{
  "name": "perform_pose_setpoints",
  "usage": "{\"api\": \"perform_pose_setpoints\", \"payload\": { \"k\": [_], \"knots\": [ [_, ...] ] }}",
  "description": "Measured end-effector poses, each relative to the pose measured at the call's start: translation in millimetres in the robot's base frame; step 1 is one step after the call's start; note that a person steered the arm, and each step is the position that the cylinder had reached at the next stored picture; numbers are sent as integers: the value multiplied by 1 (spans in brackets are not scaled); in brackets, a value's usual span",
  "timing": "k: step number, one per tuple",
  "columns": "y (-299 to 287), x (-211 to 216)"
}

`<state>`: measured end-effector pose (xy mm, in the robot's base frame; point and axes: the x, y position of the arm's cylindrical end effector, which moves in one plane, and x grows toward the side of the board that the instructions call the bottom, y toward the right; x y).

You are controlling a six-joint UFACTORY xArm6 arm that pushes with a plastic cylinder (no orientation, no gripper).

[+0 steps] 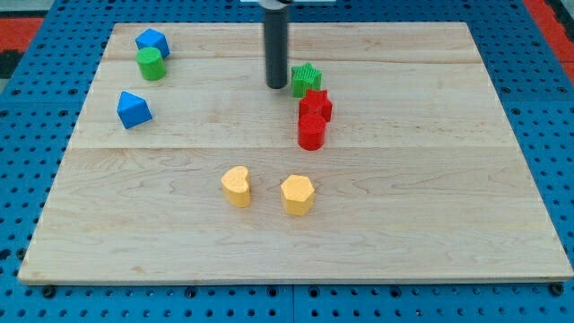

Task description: Push the green circle to the bottom left of the blue cube

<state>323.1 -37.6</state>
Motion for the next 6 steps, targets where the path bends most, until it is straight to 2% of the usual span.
{"api": "perform_pose_setpoints", "payload": {
  "k": [1,2,3,4,5,6],
  "knots": [
    [9,-3],
    [-96,7],
    [-144,-1],
    [-146,-6],
    [-176,-28],
    [-230,-17]
  ]
}}
